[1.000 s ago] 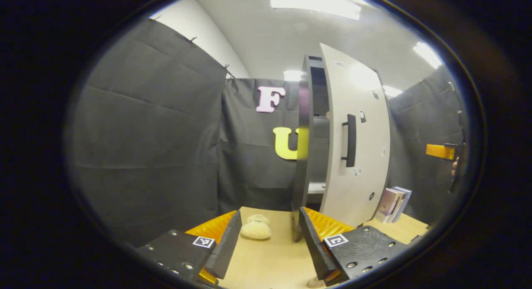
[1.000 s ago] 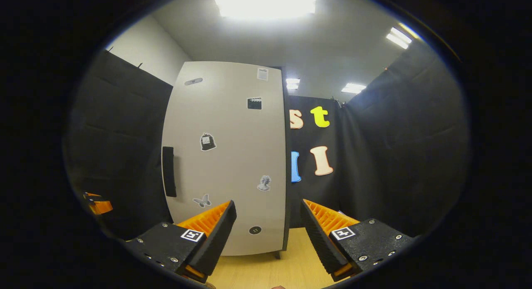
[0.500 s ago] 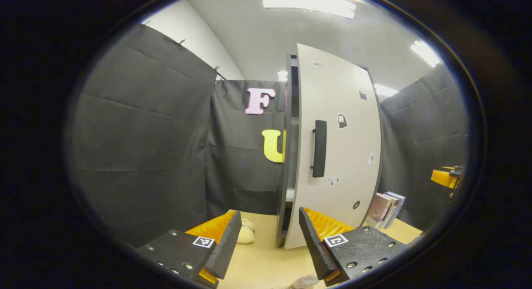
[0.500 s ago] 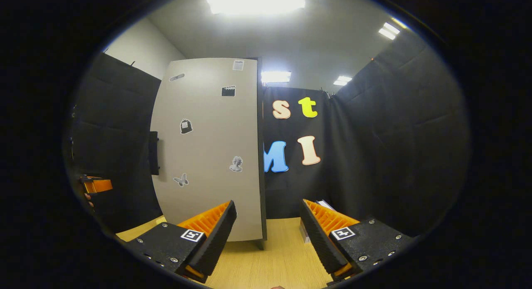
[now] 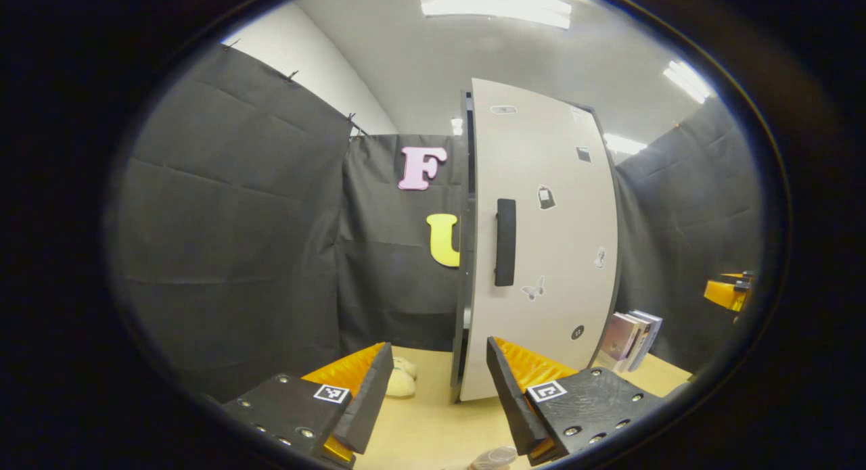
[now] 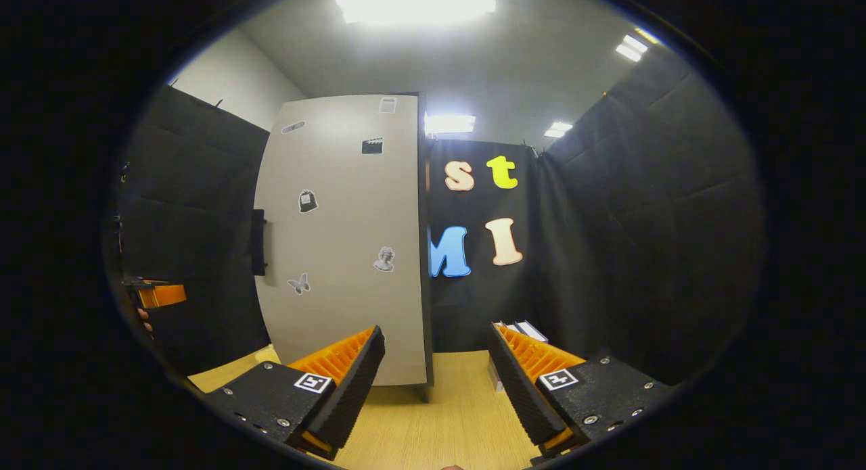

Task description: Open the cabinet door with the right hand, grasp the bottle in the cabinet with the left hand and place it on the coaster, then close the cabinet door with the right hand.

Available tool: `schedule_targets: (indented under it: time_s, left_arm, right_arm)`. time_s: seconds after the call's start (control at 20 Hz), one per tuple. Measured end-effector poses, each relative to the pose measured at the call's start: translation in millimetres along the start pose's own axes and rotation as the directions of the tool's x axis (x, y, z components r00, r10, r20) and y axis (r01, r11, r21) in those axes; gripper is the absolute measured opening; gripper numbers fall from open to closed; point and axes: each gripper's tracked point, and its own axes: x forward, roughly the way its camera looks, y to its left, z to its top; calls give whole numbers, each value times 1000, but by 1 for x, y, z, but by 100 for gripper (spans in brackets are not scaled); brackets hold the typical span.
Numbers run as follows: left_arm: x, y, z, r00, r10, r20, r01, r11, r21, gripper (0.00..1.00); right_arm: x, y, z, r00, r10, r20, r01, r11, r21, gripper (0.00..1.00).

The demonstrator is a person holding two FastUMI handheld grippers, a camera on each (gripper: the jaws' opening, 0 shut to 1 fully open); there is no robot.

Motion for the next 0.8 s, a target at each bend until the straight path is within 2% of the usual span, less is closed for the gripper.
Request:
schedule_targets:
  time_s: [0.45, 0.5, 0.6, 0.65, 0.8]
  left_arm:
    - [-5, 5, 1, 1000, 4, 8, -4, 1000, 30, 74]
    - [-5, 5, 1, 1000, 5, 9, -5, 1000, 31, 85]
    - [-5, 6, 2, 1000, 7, 13, -7, 999, 31, 77]
    - [-5, 7, 2, 1000, 9, 13, -9, 999, 32, 80]
    - [-4, 7, 2, 1000, 11, 13, -12, 999, 33, 80]
  right_arm:
    - [-2, 4, -4, 1000, -16, -1, 16, 1000, 1, 95]
    - [-1, 5, -5, 1000, -16, -3, 16, 1000, 3, 95]
    - [-1, 7, -8, 1000, -15, -11, 15, 1000, 4, 95]
    - [-1, 7, -8, 1000, -17, -13, 17, 1000, 2, 95]
    - [-3, 8, -5, 1000, -28, -1, 28, 1000, -4, 95]
